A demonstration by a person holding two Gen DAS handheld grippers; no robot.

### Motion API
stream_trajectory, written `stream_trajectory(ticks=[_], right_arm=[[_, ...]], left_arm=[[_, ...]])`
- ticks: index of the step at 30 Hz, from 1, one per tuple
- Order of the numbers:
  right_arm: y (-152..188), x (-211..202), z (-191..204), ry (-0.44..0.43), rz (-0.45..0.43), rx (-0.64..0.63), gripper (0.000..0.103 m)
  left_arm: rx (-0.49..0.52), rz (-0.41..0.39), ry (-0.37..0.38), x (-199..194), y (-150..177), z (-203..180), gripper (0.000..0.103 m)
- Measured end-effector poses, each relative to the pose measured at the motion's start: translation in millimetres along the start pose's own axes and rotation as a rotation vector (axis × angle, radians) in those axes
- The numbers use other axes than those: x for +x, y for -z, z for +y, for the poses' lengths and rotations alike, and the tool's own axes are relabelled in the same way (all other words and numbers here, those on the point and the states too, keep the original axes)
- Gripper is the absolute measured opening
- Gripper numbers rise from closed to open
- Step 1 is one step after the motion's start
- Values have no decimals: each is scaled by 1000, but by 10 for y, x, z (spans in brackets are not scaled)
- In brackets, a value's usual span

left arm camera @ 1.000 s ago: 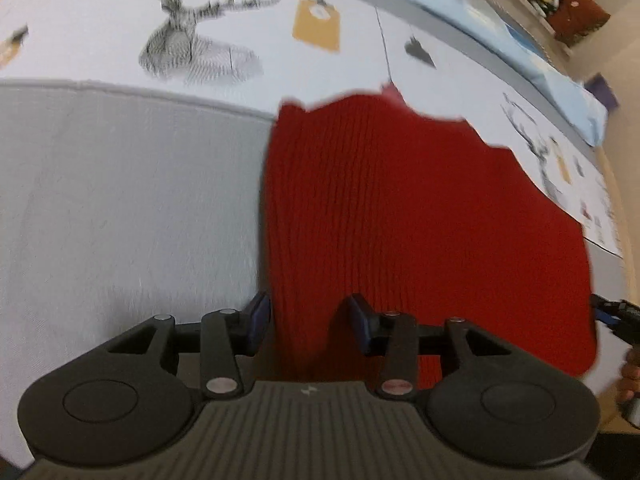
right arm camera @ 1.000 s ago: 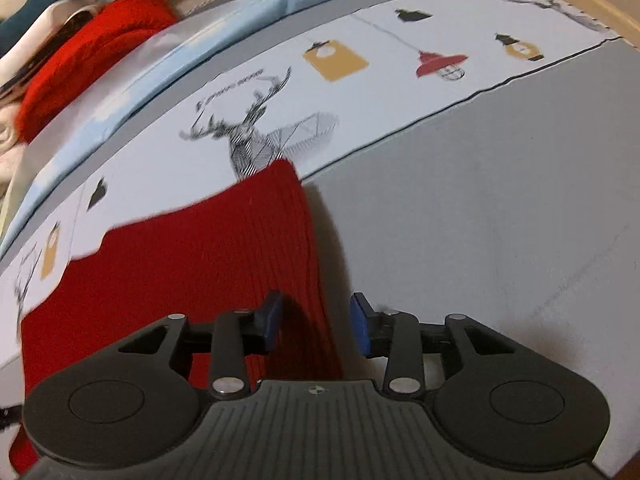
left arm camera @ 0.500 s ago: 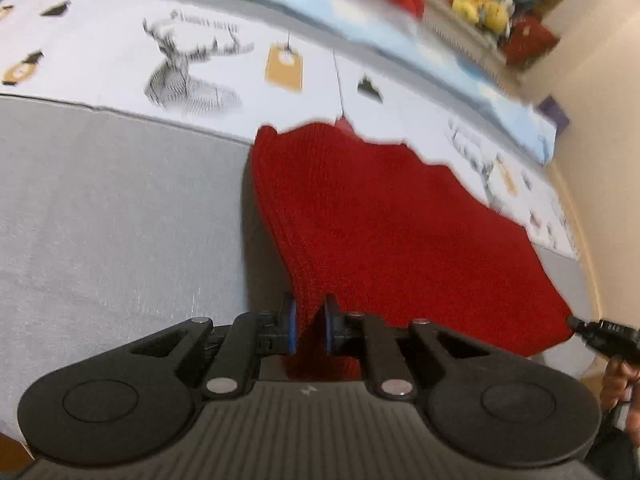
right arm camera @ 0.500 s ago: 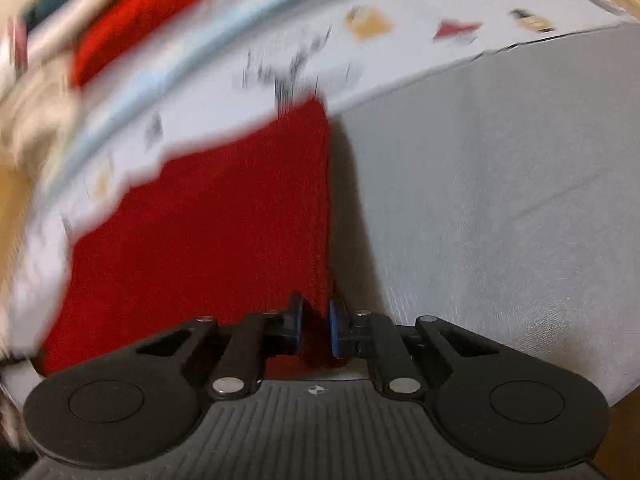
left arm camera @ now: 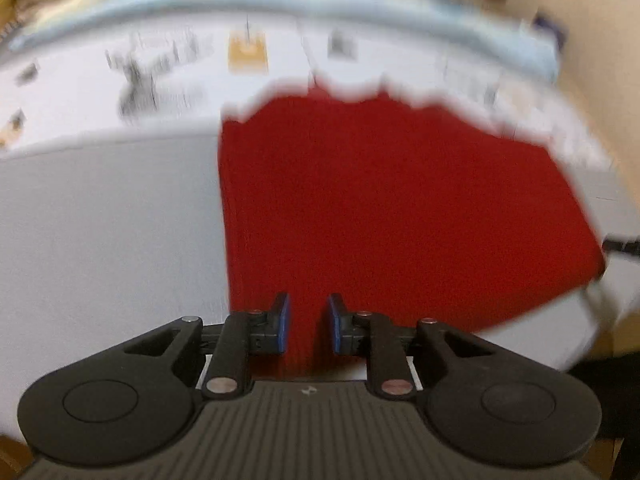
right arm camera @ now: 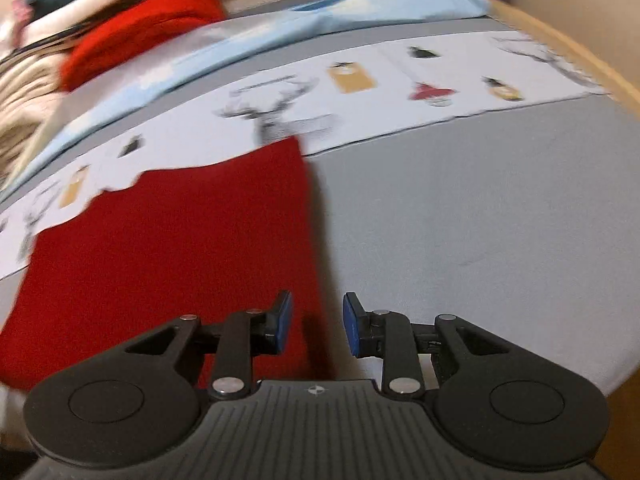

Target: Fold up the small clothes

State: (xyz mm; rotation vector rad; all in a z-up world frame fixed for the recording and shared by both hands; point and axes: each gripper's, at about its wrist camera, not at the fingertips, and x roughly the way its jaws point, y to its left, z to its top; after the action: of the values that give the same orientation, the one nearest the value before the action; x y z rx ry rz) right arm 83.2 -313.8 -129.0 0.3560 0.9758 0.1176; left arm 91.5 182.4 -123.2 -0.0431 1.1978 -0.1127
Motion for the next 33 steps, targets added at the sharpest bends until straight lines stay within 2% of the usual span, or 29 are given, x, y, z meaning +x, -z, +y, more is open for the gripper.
stream_trajectory(ticks=[1,2,4,5,8,10,12,13,15,18,22,25,30,33], right_arm=[[21,93,11,-7,45,-12,28],[44,184,24,22,89,-33,28],[116,373,16,120,186,-75,29],[119,428,-6,126,204,-61,32],[66,354,-10,106,149,-36,32],[41,332,-11,94,119,-41,32],[70,414,-61,120,161,-38,32],[82,447,-85,130,183,-35,36],[90,457,-88,137,184,-43,37],[47,323,-24,146,116,-48,37],[31,-58,93,149,-90,-44,37],[102,-293,145,123,-182,-47,38],[219,-525,232,53,-248,-40,38],[319,-654,361,9,-258,-24,38]], left_arm=[[8,52,-32,115,25,-10,22],[13,71,-50,170,37,-17,22],[-1,44,-43,141,5,-19,23],[-16,27,-30,100,3,-13,24],[-53,-24,4,-7,-57,24,29],[-63,-14,-5,19,-121,18,29],[-68,46,-35,132,-104,52,28],[-65,64,-41,170,-87,60,28],[-46,51,-44,181,-107,54,28],[-40,-29,-39,14,-115,26,28],[-11,-173,-63,-326,-131,-7,29],[-12,-271,-76,-601,-120,-17,30],[-12,-390,-108,-1060,-105,-61,35],[-25,-428,-131,-1335,-116,-55,35]])
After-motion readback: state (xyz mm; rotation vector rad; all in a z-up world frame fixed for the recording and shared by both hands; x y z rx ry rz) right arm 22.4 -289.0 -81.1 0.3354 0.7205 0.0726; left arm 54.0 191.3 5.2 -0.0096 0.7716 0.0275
